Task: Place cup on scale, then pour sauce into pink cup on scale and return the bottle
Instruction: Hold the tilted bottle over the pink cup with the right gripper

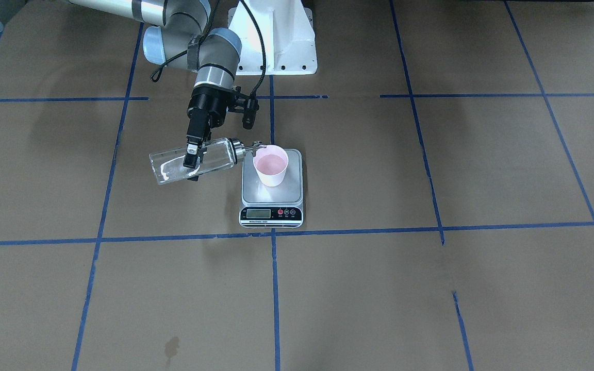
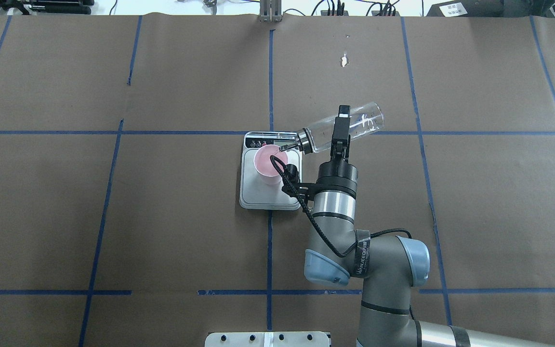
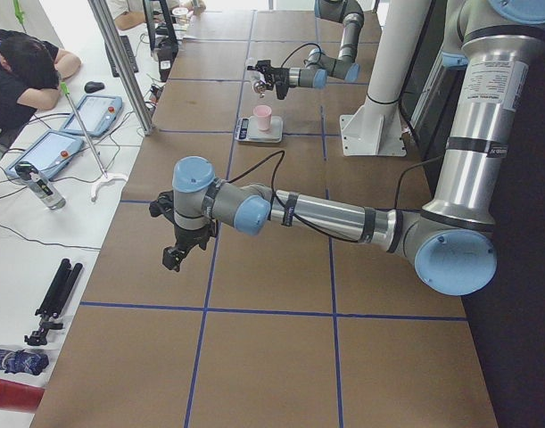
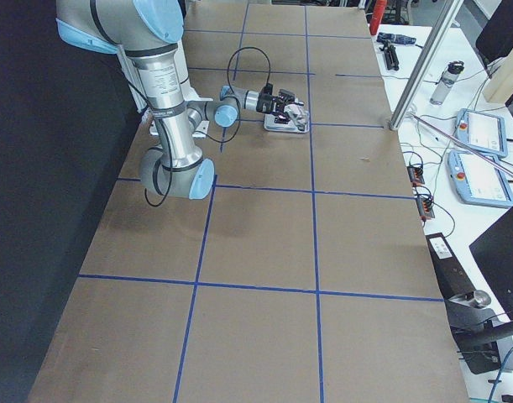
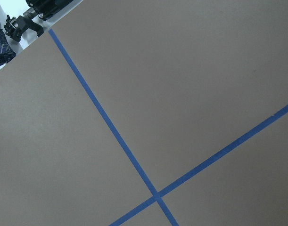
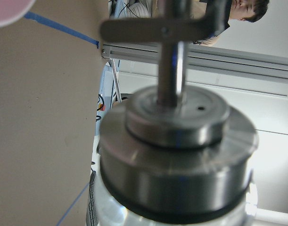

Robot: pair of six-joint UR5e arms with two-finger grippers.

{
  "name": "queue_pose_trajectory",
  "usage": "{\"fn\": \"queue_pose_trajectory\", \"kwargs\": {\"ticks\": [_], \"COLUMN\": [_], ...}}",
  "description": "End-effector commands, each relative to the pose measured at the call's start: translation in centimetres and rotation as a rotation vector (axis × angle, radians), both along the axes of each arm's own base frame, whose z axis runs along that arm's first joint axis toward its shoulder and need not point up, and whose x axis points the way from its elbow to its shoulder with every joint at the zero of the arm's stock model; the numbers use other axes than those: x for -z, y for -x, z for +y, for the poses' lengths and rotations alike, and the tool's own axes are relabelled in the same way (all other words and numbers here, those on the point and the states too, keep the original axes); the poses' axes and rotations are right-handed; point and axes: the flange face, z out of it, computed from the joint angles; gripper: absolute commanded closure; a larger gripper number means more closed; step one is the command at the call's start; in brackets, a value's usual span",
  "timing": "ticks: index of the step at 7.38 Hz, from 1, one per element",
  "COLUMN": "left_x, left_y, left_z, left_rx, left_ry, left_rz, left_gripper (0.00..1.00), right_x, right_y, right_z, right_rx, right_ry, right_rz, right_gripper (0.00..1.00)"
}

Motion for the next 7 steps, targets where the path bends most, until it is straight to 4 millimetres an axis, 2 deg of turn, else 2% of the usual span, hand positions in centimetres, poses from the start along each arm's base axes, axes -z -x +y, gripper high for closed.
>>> {"fn": "queue_pose_trajectory", "kwargs": {"ticks": [1,7], "left_x": [0.1,0.35], "left_y": [-0.01,-0.02], "left_z": [-0.02,-0.13], "left_rx": [0.0,0.0], "left_ry": [-0.002,-0.006], "left_rz": [0.0,0.001], "left_gripper": [0.0,0.0], "right_x": [-0.42,-0.78], "right_y": [0.16,0.09], "right_z": [-0.23,-0.43], "right_rx": [-0.018,-0.027], "right_ry": [-0.019,-0.025], "right_rz": [0.059,0.069], "right_gripper": [1.0,1.0]}}
